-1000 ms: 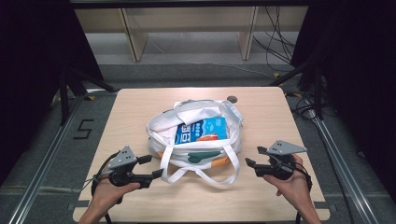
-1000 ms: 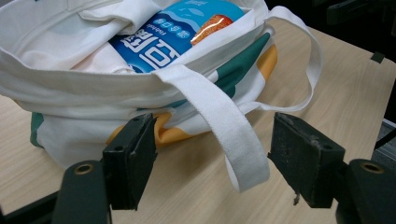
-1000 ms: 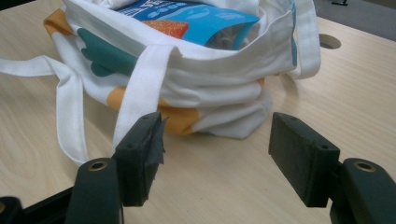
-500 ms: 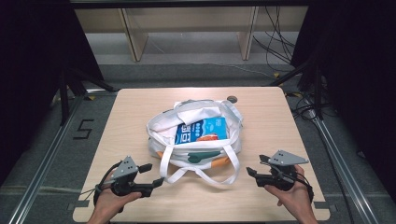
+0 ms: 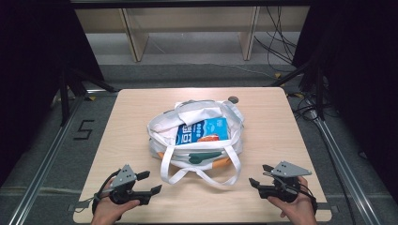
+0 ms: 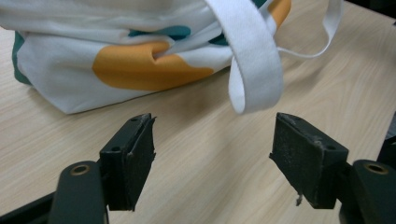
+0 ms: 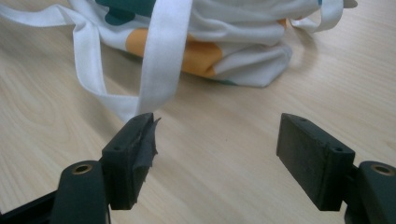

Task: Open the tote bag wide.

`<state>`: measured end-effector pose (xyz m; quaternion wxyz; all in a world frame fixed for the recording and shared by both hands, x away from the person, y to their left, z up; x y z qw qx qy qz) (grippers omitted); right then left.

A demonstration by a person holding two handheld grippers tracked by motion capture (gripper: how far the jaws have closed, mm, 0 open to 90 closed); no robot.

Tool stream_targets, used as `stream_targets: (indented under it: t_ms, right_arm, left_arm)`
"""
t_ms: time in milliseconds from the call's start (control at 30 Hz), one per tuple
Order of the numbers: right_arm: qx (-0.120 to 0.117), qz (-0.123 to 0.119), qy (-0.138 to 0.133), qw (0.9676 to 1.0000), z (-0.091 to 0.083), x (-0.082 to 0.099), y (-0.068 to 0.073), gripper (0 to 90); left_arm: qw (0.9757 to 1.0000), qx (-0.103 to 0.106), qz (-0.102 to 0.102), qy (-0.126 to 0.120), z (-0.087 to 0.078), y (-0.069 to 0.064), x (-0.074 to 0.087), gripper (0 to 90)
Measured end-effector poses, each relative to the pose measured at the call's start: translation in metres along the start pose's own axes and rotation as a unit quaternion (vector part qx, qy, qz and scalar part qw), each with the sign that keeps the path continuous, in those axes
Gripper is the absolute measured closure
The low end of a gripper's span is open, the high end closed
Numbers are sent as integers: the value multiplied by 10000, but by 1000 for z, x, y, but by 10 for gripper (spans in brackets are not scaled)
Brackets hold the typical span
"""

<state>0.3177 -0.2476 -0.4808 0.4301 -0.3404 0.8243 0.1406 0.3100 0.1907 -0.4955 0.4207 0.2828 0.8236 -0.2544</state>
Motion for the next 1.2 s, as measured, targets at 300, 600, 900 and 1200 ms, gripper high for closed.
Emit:
stream_targets:
  t_ms: [300,600,900,1200]
  right_arm:
    - [27,-37,-40,10000,-7,16,3,292]
    - [-90,-76,39,9999,-7,26,8,283]
    - [-221,-21,95,9997,-5,28,9,282]
    - [-86,-2,117,9999,-5,29,10,282]
  left_arm:
    - [9998,-29,145,153,4,-10,16,277]
    - [9996,-37,282,13,3,-7,15,258]
    - [9996,-91,261,87,3,-7,16,256]
    - [9998,-83,143,99,5,-4,17,250]
Point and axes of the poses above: each handheld gripper's, and its own axes: z roughly forward along the jaws, x roughly out of its underside, y roughly to its left, the point moved 3 cm from there along z, roughly forward along the jaws, and after that the axes turned 5 degrees about -z, right-handed, at the moved point
